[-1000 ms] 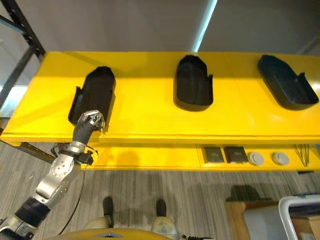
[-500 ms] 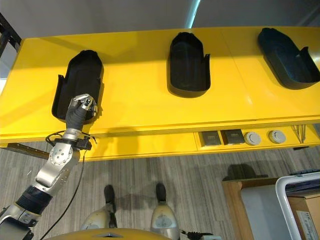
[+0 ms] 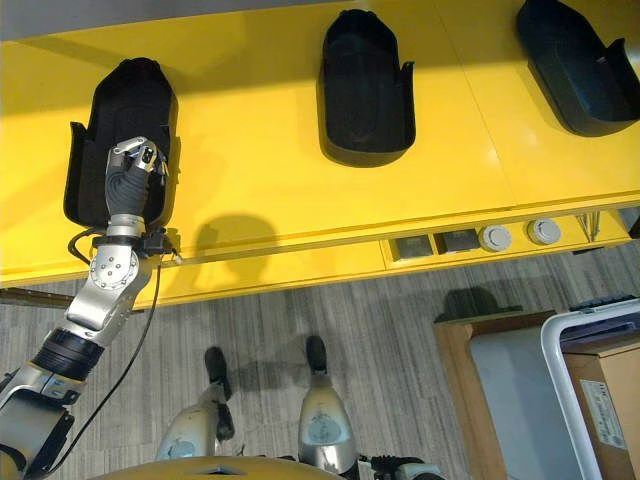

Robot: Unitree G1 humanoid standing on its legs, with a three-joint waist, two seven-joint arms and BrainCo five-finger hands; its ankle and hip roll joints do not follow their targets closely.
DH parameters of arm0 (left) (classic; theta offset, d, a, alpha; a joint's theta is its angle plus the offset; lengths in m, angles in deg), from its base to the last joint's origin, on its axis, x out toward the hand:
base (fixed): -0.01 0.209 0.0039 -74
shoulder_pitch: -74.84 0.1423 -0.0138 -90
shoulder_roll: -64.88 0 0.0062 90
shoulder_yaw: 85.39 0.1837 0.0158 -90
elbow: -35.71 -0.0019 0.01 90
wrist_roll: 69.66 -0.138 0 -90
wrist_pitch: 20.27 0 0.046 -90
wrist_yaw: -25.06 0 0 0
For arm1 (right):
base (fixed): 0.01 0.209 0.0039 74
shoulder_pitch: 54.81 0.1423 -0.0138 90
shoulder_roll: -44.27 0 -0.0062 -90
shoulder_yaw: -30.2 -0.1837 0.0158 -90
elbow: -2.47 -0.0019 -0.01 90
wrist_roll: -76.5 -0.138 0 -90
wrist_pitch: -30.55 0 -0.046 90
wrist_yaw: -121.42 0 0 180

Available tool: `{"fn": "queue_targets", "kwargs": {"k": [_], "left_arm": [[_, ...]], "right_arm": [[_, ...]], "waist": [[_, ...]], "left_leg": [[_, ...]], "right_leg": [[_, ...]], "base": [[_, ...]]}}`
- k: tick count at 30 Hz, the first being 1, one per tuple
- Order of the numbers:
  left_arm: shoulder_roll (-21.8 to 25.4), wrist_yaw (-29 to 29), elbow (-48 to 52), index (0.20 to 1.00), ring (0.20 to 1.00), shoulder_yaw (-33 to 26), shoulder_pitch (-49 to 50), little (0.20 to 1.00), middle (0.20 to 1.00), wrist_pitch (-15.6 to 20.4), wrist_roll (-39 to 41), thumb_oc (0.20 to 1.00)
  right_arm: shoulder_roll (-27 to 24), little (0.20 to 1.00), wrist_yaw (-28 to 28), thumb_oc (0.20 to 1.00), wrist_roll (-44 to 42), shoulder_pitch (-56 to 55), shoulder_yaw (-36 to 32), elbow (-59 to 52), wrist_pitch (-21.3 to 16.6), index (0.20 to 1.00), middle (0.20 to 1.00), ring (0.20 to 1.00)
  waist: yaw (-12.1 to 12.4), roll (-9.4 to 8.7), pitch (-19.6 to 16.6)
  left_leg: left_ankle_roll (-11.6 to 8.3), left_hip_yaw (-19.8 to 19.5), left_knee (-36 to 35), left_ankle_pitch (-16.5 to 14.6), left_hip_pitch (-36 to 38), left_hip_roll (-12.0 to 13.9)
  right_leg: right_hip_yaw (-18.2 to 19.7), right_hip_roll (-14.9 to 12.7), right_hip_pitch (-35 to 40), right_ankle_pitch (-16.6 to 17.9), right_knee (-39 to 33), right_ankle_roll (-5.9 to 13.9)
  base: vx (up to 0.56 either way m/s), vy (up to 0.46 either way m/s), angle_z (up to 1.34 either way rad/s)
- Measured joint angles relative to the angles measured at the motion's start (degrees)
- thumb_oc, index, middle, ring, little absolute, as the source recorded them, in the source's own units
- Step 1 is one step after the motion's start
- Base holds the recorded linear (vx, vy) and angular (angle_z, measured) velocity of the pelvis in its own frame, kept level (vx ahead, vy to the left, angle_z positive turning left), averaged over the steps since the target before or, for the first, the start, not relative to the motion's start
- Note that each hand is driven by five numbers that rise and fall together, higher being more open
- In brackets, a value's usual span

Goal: Move parts from the plastic box to the shelf.

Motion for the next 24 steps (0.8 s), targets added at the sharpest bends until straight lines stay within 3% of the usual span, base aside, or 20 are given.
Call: {"fn": "queue_targets", "kwargs": {"k": [7,10,18,24], "left_arm": [[0.13,-1.43,14.21,0.200,0.200,-4.02,3.40,0.200,0.200,1.30,-2.06,0.200],[0.04,-3.46,22.06,0.200,0.200,-4.60,11.10,0.200,0.200,1.25,-2.06,0.200],[0.14,-9.23,18.63,0.200,0.200,-2.17,23.89,0.200,0.200,-5.23,1.71,0.200],[0.14,-10.23,13.24,0.200,0.200,2.47,30.00,0.200,0.200,-5.58,3.49,0.200]], "right_arm": [[0.36,1.000,0.23,1.000,1.28,1.20,-0.02,-0.11,0.06,1.000,1.000,1.000],[0.28,1.000,0.73,1.000,1.77,-0.10,-0.04,0.17,0.58,1.000,1.000,1.000],[0.19,1.000,1.62,1.000,1.73,-2.76,-0.05,0.85,2.95,1.000,1.000,1.000],[0.02,1.000,1.66,1.000,1.09,-3.16,-0.06,1.10,3.05,1.000,1.000,1.000]], "waist": [[2.14,-0.30,-0.38],[3.83,-0.34,-4.49],[8.48,-0.54,-11.69],[9.82,-0.09,-12.91]], "left_leg": [[-0.05,-0.85,-0.01,-0.51,3.13,0.13],[-0.09,-1.81,-0.02,-0.56,3.18,0.30],[-0.12,-3.98,-0.02,-0.75,5.05,0.00],[0.02,-5.00,-0.03,-0.40,4.54,0.09]], "right_leg": [[-1.56,-0.17,3.85,-0.67,-0.33,-0.37],[-2.63,-0.14,4.48,-1.07,-0.36,-0.54],[-5.16,-0.24,8.06,-2.97,-0.39,-1.14],[-6.69,-0.20,8.36,-2.86,-0.40,-1.37]], "base": [[0.01,-0.006,0.06],[0.00,-0.008,0.18],[0.03,0.000,0.18],[-0.01,0.007,0.11]]}}
